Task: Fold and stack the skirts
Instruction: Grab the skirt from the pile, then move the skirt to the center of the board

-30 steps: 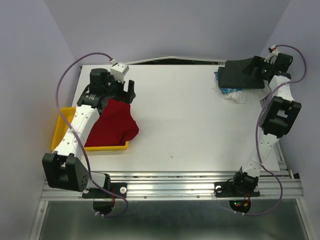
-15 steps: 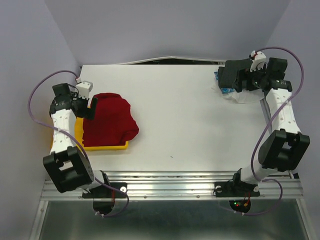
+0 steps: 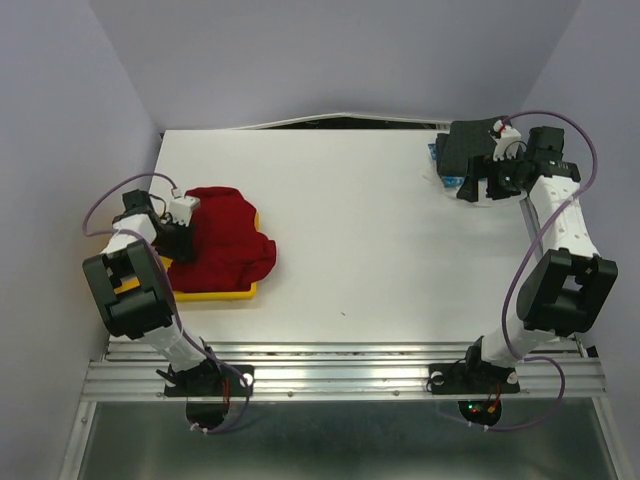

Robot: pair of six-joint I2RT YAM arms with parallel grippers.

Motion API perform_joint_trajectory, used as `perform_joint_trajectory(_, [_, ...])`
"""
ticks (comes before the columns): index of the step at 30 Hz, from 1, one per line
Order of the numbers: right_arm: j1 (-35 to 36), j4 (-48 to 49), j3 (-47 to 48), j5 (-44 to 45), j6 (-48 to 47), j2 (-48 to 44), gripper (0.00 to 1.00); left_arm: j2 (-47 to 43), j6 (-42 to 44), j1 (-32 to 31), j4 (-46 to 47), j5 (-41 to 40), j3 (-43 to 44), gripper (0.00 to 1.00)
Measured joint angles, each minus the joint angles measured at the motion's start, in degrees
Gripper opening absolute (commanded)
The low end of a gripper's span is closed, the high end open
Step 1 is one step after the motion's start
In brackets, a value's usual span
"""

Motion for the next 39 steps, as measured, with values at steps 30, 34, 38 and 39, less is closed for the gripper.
perform_joint_trajectory(30, [0.0,-3.52,0.31,-2.99,-1.77,0.02,1.0,-2.32,-24.63,-76.06,11.13,-16.48,1.33,0.5])
perform_joint_trajectory(34, [0.0,-7.02,0.31,-4.52,-3.93,0.44,1.0,-1.07,-24.11,-82.14,13.77,-16.37,1.33,0.77])
perform_joint_trajectory(38, [0.39,-10.58,0.31,-8.59,-6.14,0.83,0.98,-7.69,-22.14,-82.01,14.8,-15.17,1.36,0.88])
perform_joint_trajectory(39, [0.52,-11.08,0.31,-9.31,-6.67,0.87,0.98,-9.7,-21.66,-81.46,14.91,-14.38,1.36,0.88])
